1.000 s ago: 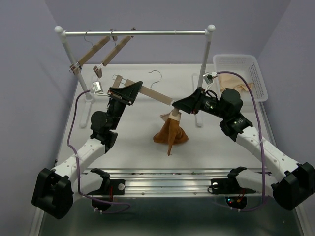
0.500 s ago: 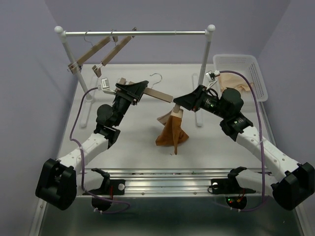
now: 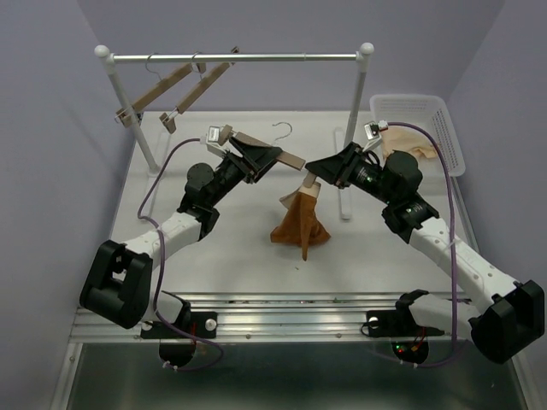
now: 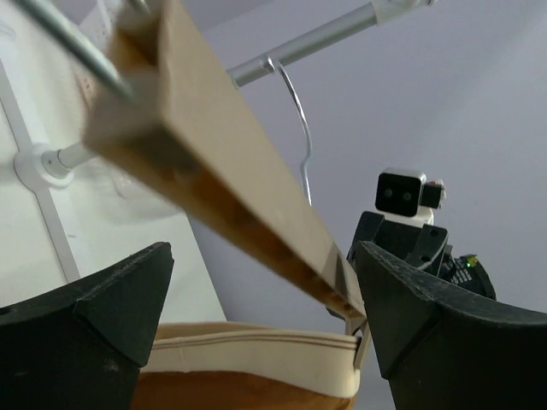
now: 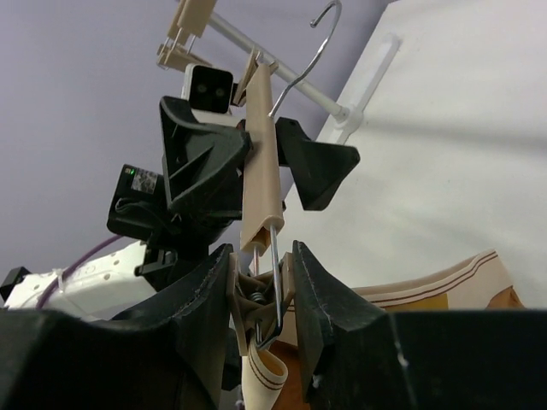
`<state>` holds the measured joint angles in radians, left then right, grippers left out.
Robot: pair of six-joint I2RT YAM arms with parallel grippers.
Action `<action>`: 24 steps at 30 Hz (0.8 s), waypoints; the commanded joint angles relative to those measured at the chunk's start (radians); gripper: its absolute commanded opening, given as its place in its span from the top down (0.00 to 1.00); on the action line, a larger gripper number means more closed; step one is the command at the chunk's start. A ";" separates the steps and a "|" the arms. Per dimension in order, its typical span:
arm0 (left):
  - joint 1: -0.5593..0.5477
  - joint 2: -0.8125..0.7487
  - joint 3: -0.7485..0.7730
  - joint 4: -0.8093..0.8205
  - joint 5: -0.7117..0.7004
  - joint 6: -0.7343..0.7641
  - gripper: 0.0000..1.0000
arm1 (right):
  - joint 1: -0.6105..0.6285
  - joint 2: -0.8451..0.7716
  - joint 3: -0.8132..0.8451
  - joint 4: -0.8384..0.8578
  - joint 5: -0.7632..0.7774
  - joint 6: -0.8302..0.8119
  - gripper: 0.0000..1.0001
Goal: Remove the underwear clipped to the hanger
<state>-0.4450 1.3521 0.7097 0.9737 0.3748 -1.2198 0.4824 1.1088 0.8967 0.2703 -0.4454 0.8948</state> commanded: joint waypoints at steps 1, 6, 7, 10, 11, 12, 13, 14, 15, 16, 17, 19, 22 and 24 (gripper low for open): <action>-0.003 -0.001 0.030 0.048 0.140 0.025 0.01 | -0.008 0.013 0.024 0.075 0.077 0.044 0.99; -0.004 -0.044 -0.062 0.169 0.205 0.017 0.01 | -0.008 0.043 0.033 0.075 0.122 0.035 0.99; -0.004 -0.051 -0.078 0.186 0.214 0.028 0.01 | -0.008 0.055 0.034 0.075 0.123 0.033 0.99; -0.006 -0.073 -0.091 0.172 0.239 0.063 0.01 | -0.008 0.068 0.039 0.086 0.134 0.033 0.99; -0.006 -0.076 -0.095 0.177 0.243 0.068 0.01 | -0.008 0.069 0.038 0.093 0.142 0.032 0.99; -0.012 -0.079 -0.095 0.177 0.257 0.075 0.01 | -0.008 0.071 0.036 0.104 0.163 0.023 0.99; -0.014 -0.080 -0.092 0.174 0.260 0.081 0.01 | -0.008 0.072 0.033 0.113 0.172 0.024 0.99; -0.017 -0.077 -0.090 0.175 0.263 0.092 0.01 | -0.008 0.075 0.033 0.138 0.175 0.029 0.99; -0.026 -0.070 -0.084 0.174 0.271 0.097 0.01 | -0.008 0.082 0.033 0.148 0.177 0.035 0.99; -0.030 -0.061 -0.067 0.175 0.277 0.101 0.01 | -0.008 0.088 0.030 0.173 0.175 0.044 0.99; -0.037 -0.053 -0.056 0.172 0.283 0.111 0.01 | -0.008 0.095 0.028 0.187 0.171 0.058 0.99; -0.057 -0.018 -0.033 0.172 0.306 0.118 0.01 | -0.008 0.111 0.028 0.194 0.166 0.072 0.99; -0.072 0.028 0.011 0.163 0.337 0.125 0.01 | -0.008 0.108 0.025 0.218 0.177 0.073 0.99; -0.077 0.050 0.028 0.164 0.340 0.117 0.01 | -0.008 0.097 0.025 0.207 0.212 0.053 0.99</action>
<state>-0.5083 1.3777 0.6716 1.0801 0.6579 -1.1301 0.4763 1.2289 0.8967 0.3584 -0.2916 0.9463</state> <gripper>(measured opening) 0.986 0.368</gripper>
